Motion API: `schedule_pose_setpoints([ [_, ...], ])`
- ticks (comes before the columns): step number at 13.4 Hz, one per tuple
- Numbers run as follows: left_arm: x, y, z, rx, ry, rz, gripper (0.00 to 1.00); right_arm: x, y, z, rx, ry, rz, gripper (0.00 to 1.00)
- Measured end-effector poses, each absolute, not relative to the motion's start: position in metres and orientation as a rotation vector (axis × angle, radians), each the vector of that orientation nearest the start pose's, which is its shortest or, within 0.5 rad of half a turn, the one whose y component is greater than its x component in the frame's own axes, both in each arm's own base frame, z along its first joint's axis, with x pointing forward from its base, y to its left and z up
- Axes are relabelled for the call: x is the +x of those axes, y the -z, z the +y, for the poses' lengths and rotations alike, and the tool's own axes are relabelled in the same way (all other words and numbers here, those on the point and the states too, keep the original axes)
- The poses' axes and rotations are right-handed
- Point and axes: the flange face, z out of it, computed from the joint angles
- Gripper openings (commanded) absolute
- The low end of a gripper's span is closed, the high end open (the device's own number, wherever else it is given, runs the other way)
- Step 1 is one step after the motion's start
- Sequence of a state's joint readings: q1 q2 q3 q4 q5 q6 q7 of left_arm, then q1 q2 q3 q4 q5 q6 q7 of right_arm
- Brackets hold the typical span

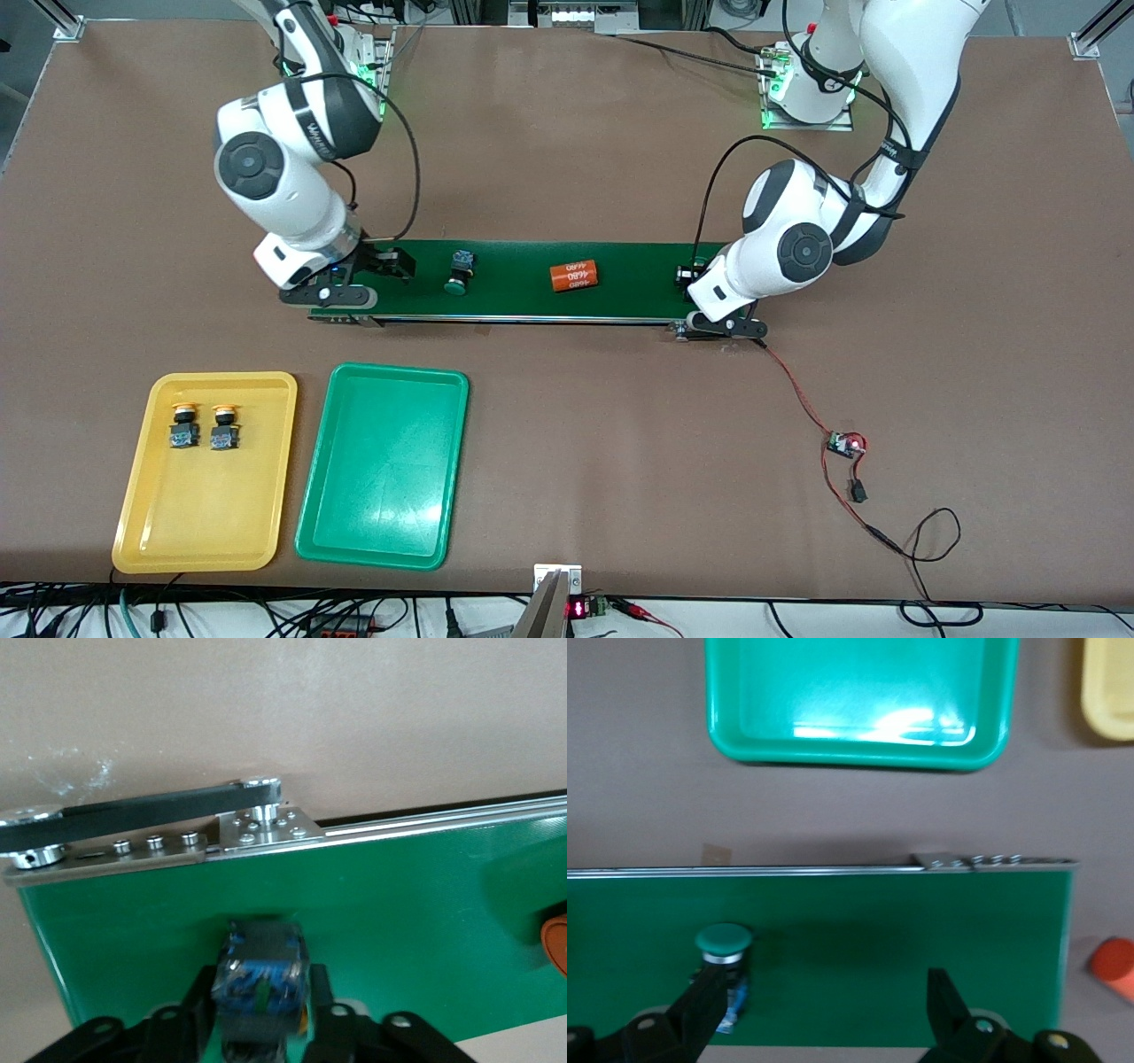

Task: Sort buttons by color to trays
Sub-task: 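Place the green button on the belt while the right gripper reaches it, then grasp the green-capped button on the belt with the right gripper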

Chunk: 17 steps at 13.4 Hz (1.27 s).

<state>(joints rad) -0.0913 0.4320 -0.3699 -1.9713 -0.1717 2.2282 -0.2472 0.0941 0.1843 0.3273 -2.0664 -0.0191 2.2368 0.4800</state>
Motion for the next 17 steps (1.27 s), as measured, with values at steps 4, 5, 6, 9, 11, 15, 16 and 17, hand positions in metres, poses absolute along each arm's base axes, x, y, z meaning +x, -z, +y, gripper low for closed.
schedule_pose_setpoints([
  [4,0.547,-0.329,-0.260,-3.333,-0.292,0.136,1.00,0.504,-0.325,0.252,-3.097,-0.059,0.187,1.00],
  [5,0.547,-0.362,-0.249,-3.321,-0.290,0.130,1.00,0.501,-0.321,0.255,-3.096,-0.068,0.227,1.00],
  [6,0.547,-0.395,-0.235,-3.296,-0.294,0.126,1.00,0.499,-0.318,0.257,-3.094,-0.075,0.271,1.00],
  [9,0.551,-0.465,-0.183,-3.113,-0.200,0.160,1.00,0.497,-0.304,0.261,-3.084,-0.102,0.375,1.00],
  [11,0.557,-0.479,-0.163,-3.063,-0.151,0.257,1.00,0.496,-0.293,0.266,-3.076,-0.120,0.427,1.00],
  [15,0.575,-0.514,-0.095,-3.060,-0.059,0.310,1.00,0.490,-0.269,0.281,-3.065,-0.145,0.425,1.00],
  [16,0.577,-0.526,-0.085,-3.062,-0.024,0.288,1.00,0.489,-0.263,0.283,-3.062,-0.150,0.425,1.00],
  [17,0.580,-0.539,-0.080,-3.064,0.017,0.267,1.00,0.489,-0.258,0.284,-3.059,-0.156,0.425,1.00],
])
